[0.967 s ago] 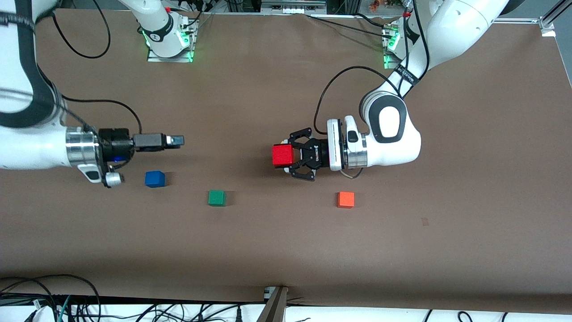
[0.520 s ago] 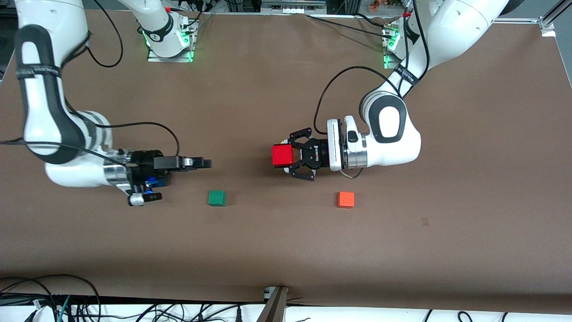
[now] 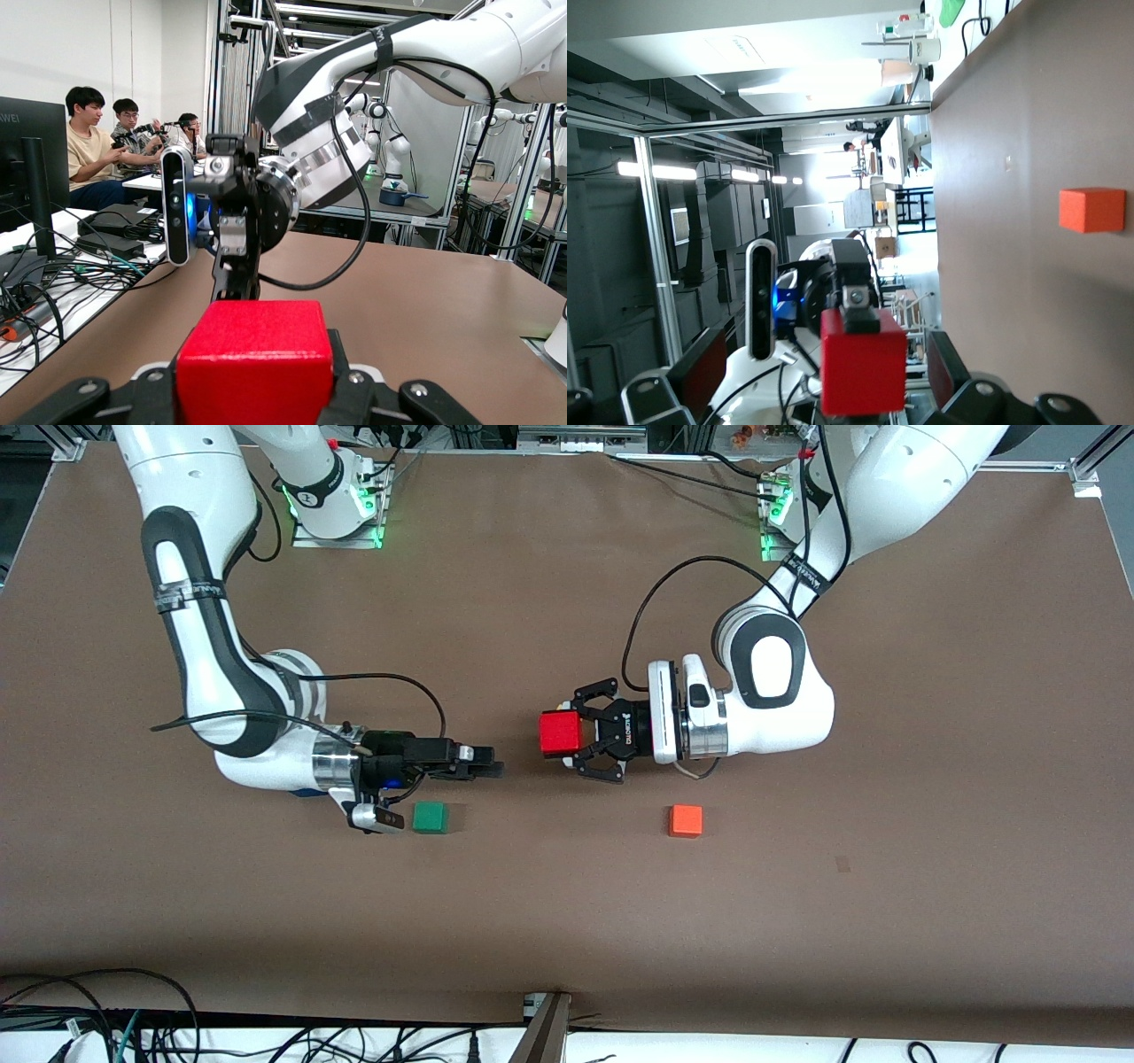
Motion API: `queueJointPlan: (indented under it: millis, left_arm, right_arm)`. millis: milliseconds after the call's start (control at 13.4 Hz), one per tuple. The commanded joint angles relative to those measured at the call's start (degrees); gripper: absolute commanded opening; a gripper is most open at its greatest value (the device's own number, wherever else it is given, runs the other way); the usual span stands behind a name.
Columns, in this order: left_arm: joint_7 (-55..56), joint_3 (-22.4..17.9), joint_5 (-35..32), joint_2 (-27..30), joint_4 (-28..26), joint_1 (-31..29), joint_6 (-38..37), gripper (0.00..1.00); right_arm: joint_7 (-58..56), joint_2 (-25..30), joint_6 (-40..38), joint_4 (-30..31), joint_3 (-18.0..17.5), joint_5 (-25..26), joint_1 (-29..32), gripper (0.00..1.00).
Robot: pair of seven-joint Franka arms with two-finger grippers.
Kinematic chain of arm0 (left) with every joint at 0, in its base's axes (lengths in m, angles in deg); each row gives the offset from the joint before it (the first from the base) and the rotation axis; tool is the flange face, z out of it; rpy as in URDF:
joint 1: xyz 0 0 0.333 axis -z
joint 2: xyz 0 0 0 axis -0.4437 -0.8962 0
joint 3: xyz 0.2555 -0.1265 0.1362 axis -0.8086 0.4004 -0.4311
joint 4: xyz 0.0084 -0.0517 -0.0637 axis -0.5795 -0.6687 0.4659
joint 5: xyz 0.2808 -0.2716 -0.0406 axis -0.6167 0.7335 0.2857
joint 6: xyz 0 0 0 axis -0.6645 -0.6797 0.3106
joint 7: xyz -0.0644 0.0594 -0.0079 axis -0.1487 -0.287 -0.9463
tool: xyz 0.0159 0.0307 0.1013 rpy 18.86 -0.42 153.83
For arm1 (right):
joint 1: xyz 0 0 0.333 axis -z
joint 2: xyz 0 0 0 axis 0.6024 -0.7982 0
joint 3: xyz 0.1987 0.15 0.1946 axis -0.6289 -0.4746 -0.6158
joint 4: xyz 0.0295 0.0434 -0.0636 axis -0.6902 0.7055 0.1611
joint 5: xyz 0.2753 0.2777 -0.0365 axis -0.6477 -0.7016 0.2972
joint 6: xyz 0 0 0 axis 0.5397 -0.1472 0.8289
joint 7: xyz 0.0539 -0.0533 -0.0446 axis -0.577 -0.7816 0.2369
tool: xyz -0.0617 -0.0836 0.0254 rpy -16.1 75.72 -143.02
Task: Pass red block to right arm, stack on blue
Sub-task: 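Hold the red cube while the right gripper reaches toward it, then close the right gripper on the red cube beside the left gripper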
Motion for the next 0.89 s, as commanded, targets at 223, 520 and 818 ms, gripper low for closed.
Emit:
queueJointPlan:
  millis: [223, 520, 818]
  left_arm:
    - [-2.1, 0.3, 2.4, -0.4, 0.4, -0.1, 0.2, 0.00]
    - [-2.0, 0.3, 2.6, -0.4, 0.5, 0.0, 0.2, 0.00]
    - [-2.1, 0.3, 3.3, -0.4, 0.5, 0.2, 0.2, 0.00]
  right_arm:
    - [-8.5, 2.0, 2.0, 6.2, 0.1, -4.8, -2.1, 1.00]
    - [-9.3, 2.9, 2.4, 9.1, -1.8, -8.3, -2.3, 1.00]
    - [-9.2, 3.5, 7.3, 9.7, -4.9, -9.2, -2.3, 1.00]
